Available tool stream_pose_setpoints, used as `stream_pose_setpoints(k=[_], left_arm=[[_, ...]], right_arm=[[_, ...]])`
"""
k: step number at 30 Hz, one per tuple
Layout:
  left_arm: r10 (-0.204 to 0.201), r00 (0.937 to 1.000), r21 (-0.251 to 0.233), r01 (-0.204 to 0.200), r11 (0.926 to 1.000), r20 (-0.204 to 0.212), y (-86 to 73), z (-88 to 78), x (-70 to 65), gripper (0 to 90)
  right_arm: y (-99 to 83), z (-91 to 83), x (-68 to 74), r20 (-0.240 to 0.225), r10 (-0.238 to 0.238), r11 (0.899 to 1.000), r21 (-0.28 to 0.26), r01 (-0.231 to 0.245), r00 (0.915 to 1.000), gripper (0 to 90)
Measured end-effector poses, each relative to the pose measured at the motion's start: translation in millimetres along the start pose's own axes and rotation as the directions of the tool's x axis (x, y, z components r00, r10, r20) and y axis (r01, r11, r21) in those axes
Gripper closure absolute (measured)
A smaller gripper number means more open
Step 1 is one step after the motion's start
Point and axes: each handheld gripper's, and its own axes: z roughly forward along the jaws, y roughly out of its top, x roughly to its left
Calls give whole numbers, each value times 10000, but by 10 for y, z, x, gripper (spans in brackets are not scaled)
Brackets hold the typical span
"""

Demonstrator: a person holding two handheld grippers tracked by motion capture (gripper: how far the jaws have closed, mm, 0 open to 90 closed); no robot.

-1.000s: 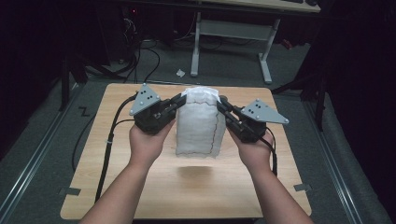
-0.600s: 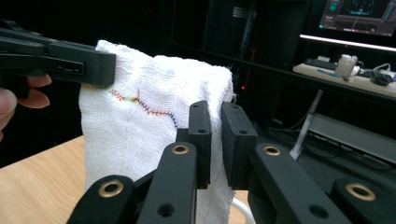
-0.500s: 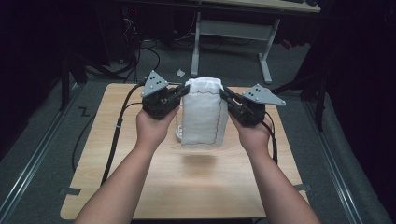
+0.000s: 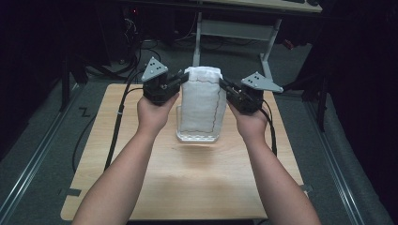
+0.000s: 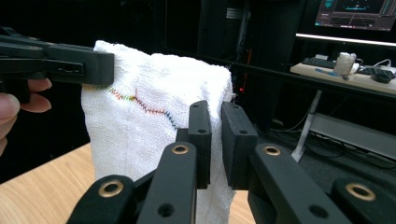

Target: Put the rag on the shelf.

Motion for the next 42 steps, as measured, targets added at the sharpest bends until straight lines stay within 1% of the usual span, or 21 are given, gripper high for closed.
stream_pose_setpoints(k=[3, 5, 7, 9, 12, 13, 15, 17, 19, 24, 26, 28, 29, 32, 36, 38, 40, 42], left_arm=[[-51, 10000, -62, 51, 10000, -32, 51, 36, 45, 859], [-153, 9999, -197, 153, 9997, -32, 68, 54, 83, 859], [-146, 9998, -133, 144, 9998, -143, 74, 98, 117, 859], [-79, 9996, -103, 76, 9999, -262, 67, 148, 147, 858], [-159, 9992, -170, 153, 9997, -374, 35, 216, 206, 858], [-132, 9990, -158, 125, 9998, -437, 23, 245, 226, 858], [-130, 9983, -16, 130, 9999, -576, 1, 319, 273, 858], [-262, 9980, -43, 260, 9997, -569, -26, 366, 314, 857], [-358, 9974, 40, 362, 9993, -621, -62, 417, 351, 857], [-459, 9954, 324, 488, 9983, -838, -164, 543, 444, 856], [-490, 9946, 520, 539, 9972, -919, -205, 586, 481, 855], [-555, 9943, 671, 617, 9958, -909, -244, 618, 511, 854], [-491, 9942, 783, 567, 9953, -957, -266, 640, 522, 854], [-531, 9934, 1110, 644, 9917, -1020, -331, 695, 558, 852], [-533, 9926, 1668, 712, 9834, -1095, -441, 767, 599, 851], [-621, 9920, 1823, 816, 9799, -1101, -484, 787, 613, 850], [-527, 9921, 2076, 757, 9753, -1139, -523, 811, 622, 850], [-557, 9917, 2269, 811, 9705, -1160, -558, 828, 632, 850]], right_arm=[[40, 49, -28, 4, 84, 9999, -79, -84, 10000, 833], [63, 80, -47, 16, 129, 9999, -83, -129, 9999, 833], [90, 130, -82, -14, 145, 9998, -101, -145, 9999, 833], [102, 191, -113, 5, 218, 9998, -17, -218, 9998, 833], [104, 284, -170, 26, 358, 9993, 113, -358, 9994, 833], [104, 317, -191, 14, 413, 9990, 190, -414, 9991, 833], [97, 382, -222, 46, 466, 9985, 296, -467, 9989, 833], [85, 445, -252, 97, 429, 9981, 438, -433, 9990, 833], [66, 501, -290, 88, 484, 9970, 595, -488, 9988, 832], [22, 632, -338, 183, 261, 9952, 942, -277, 9995, 832], [-14, 698, -357, 184, 247, 9932, 1130, -266, 9995, 832], [-49, 753, -371, 238, 157, 9911, 1314, -187, 9996, 831], [-72, 780, -381, 267, 206, 9898, 1404, -242, 9994, 830], [-148, 862, -408, 290, 380, 9846, 1697, -424, 9989, 830], [-231, 943, -432, 265, 353, 9766, 2114, -401, 9990, 829], [-268, 984, -463, 139, 557, 9711, 2315, -574, 9984, 827], [-297, 1017, -498, 47, 685, 9663, 2483, -675, 9976, 823], [-318, 1040, -510, 10, 763, 9629, 2594, -739, 9971, 822]])
